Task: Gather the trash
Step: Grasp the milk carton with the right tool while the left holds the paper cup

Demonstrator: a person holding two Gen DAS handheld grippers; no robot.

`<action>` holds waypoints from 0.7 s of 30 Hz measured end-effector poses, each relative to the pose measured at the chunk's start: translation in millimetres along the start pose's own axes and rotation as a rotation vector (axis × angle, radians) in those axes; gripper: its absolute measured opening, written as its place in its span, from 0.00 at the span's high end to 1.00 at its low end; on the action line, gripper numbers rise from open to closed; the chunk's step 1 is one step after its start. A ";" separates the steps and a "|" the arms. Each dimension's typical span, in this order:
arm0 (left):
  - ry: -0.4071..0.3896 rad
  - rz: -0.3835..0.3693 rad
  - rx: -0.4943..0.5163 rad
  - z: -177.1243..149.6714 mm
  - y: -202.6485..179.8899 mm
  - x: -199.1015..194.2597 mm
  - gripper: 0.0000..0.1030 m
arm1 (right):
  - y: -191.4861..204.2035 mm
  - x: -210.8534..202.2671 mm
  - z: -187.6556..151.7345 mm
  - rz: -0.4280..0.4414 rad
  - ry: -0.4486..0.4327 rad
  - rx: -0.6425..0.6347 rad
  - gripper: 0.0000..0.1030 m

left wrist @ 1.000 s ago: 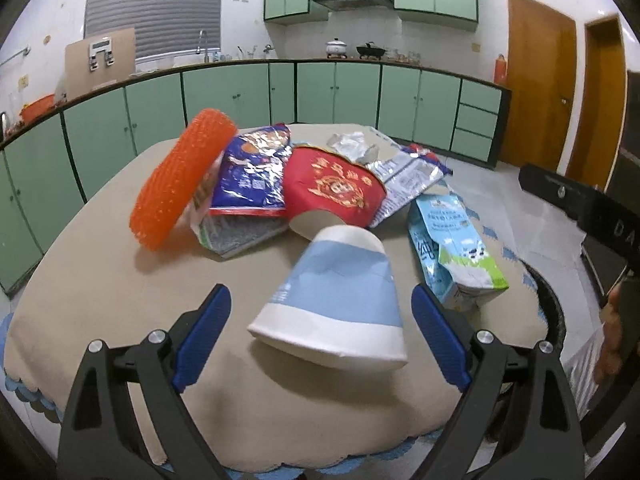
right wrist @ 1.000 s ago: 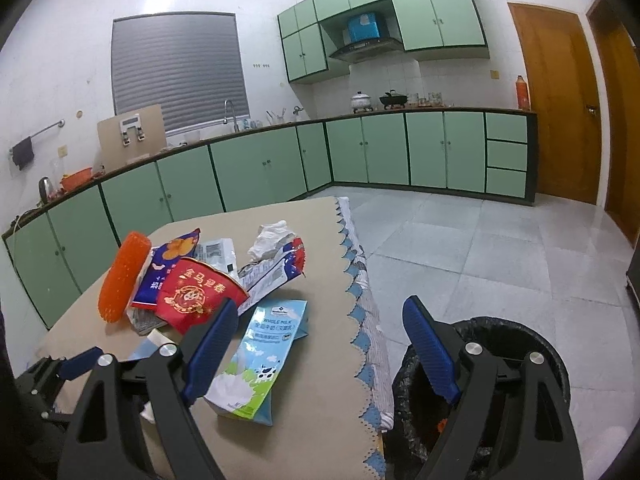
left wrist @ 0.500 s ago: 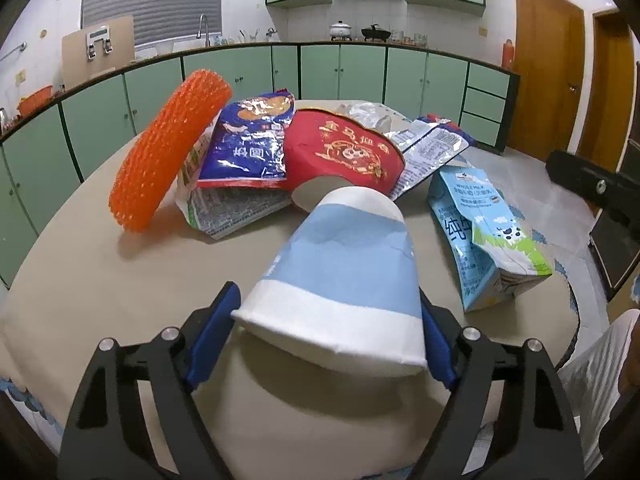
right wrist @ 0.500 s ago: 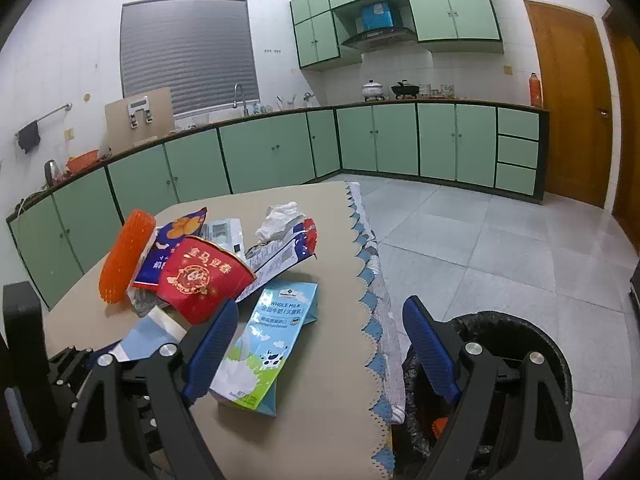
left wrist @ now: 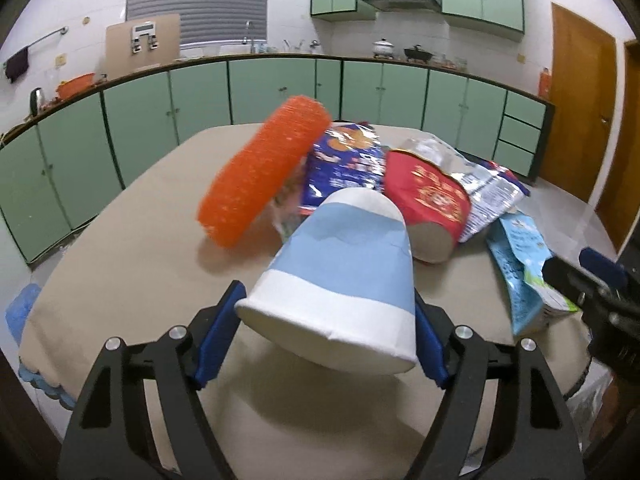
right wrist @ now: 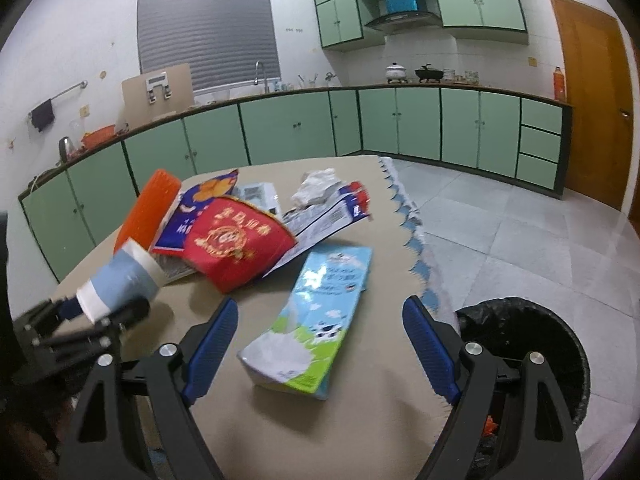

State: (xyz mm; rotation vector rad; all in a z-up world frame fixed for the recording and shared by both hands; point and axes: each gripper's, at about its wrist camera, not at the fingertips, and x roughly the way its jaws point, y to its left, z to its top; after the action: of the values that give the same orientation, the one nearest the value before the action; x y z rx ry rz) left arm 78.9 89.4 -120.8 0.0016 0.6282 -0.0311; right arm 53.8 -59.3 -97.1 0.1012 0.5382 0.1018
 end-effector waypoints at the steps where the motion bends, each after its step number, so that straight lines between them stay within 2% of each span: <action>1: -0.002 0.006 -0.002 0.3 1.3 -0.3 0.28 | 3.5 2.6 -1.5 -0.008 -0.002 -0.009 0.20; 7: 0.007 0.005 -0.006 0.7 1.2 2.6 0.28 | 11.2 11.7 -8.8 -0.079 -0.035 -0.032 0.20; 14: 0.017 -0.002 -0.009 -0.2 0.4 6.0 0.28 | 11.0 23.2 -9.8 -0.100 -0.022 -0.009 0.21; 18: 0.021 -0.003 -0.011 0.8 -0.4 6.3 0.28 | 10.3 27.7 -9.5 -0.066 0.011 -0.002 0.43; 20: 0.020 -0.002 -0.007 0.1 -1.4 5.5 0.28 | 9.2 28.2 -10.1 -0.053 0.025 0.003 0.47; 21: 0.020 -0.002 -0.006 -0.1 -1.9 5.1 0.28 | 8.9 27.7 -10.3 -0.049 0.030 0.005 0.53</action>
State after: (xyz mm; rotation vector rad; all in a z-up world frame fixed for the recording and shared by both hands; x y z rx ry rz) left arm 83.0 87.4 -123.9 -0.0048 0.6482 -0.0316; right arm 71.5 -46.4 -118.7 0.0914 0.5703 0.0545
